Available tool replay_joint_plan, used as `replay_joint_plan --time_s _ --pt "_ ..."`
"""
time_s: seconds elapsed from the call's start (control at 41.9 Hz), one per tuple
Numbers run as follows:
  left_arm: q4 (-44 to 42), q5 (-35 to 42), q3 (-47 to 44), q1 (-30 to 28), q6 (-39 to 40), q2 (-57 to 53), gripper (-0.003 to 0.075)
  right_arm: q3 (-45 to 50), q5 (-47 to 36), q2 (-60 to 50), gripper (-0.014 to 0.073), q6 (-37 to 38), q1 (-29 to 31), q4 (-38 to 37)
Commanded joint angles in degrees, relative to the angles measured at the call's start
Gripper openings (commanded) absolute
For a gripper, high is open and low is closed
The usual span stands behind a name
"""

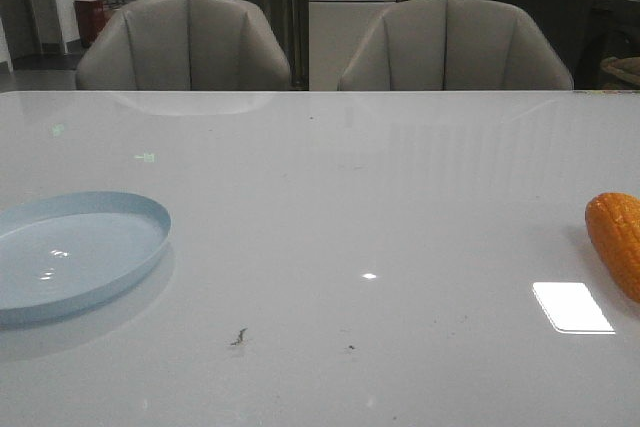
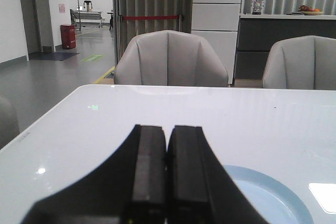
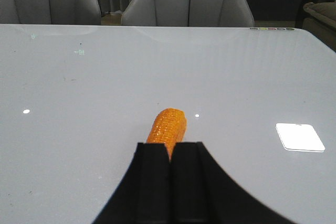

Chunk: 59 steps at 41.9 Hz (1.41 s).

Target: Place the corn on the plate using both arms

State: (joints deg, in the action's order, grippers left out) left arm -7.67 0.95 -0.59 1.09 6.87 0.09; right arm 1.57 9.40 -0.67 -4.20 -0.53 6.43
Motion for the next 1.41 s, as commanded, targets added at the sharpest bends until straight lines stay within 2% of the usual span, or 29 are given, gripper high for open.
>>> replay_joint_plan --time_s 0.0,0.549,0.764,0.86,1.027,1.146,1.385 --pt "0.3 4.8 -2.1 0.6 0.7 1.2 0.0094 -1.2 -4.7 -1.3 0.0056 -0.5 0.2 0.1" --pt "0.3 4.8 -2.1 0.6 0.7 1.2 0.0094 -1.2 -4.8 -1.3 0.0056 -0.5 0.2 0.1" --pt "0.3 9.8 -1.9 0.6 0.7 1.2 0.0094 -1.2 -5.7 -1.3 0.0056 -0.5 0.2 0.1" --pt "0.3 10.9 -0.7 0.6 0.7 1.2 0.0094 -1.2 -8.8 -1.3 0.0056 -0.5 0.2 0.1" --pt "-1.4 11.6 3.9 0.6 0.7 1.2 0.0094 -1.5 -21.6 -1.3 0.0056 0.6 0.2 0.9" --pt "-4.3 11.8 9.6 0.6 0.7 1.3 0.0094 -6.5 -21.8 -1.3 0.0057 3.3 0.2 2.9" --pt "-7.5 6.9 26.5 0.6 0.7 9.5 0.0094 -28.3 -8.2 4.7 0.0058 3.2 0.2 1.5"
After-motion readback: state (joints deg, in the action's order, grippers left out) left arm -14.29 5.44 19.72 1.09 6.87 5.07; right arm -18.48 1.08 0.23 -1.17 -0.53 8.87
